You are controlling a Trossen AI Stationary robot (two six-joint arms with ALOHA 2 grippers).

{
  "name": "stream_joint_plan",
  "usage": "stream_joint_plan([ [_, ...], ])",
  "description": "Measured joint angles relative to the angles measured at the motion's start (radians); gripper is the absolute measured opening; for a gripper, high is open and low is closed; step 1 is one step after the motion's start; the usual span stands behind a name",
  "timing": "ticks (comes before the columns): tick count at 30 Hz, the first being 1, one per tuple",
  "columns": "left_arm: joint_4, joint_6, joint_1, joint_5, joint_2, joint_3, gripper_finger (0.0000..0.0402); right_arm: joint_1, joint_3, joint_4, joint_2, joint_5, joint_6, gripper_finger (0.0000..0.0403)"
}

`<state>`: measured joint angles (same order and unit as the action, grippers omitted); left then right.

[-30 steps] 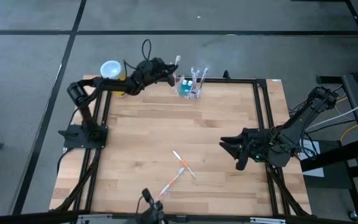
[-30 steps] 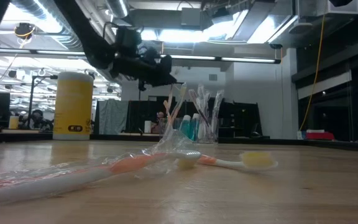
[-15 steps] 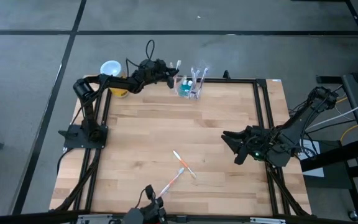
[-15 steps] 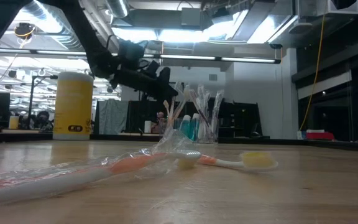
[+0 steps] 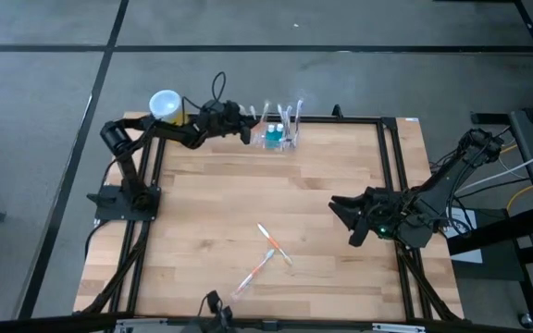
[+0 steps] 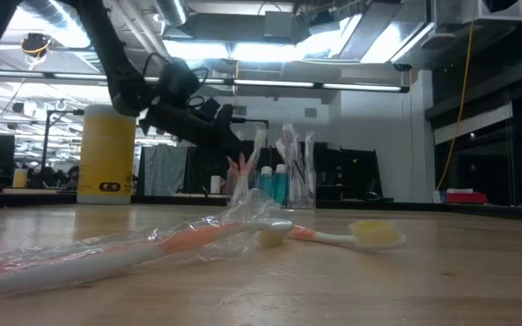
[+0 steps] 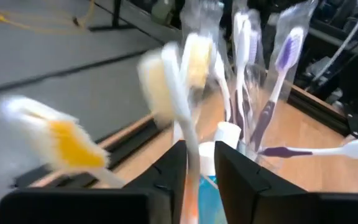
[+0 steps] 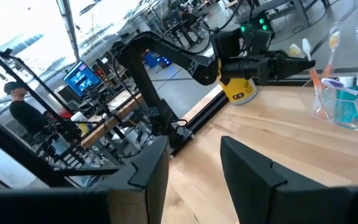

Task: Pick & Place toothbrushing station
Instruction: Put the orange toothbrush into the left section of the transparent organizer

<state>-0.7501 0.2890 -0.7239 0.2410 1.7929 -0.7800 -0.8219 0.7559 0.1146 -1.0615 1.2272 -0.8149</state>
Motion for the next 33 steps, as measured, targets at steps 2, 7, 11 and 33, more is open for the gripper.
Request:
stream_joint_plan([
  [2, 0.001, -0.018, 0.010, -0.038, -0.045, 0.022, 0.0088, 0.000, 0.000, 0.001, 0.000, -0.011, 0.010, 0.0149],
  [7, 0.029, -0.064, 0.036, -0.099, -0.167, 0.038, 0.0112, 0.000, 0.000, 0.000, 0.000, -0.017, 0.019, 0.0149],
  [11, 0.180, -0.069, 0.091, -0.132, -0.290, 0.038, 0.0121, 0.000, 0.000, 0.000, 0.000, -0.061, 0.019, 0.0149],
  [33, 0.520, -0.040, 0.253, -0.401, -0.388, 0.038, 0.0122, -0.019, 0.000, 0.012, 0.000, -0.173, 0.082, 0.0149],
])
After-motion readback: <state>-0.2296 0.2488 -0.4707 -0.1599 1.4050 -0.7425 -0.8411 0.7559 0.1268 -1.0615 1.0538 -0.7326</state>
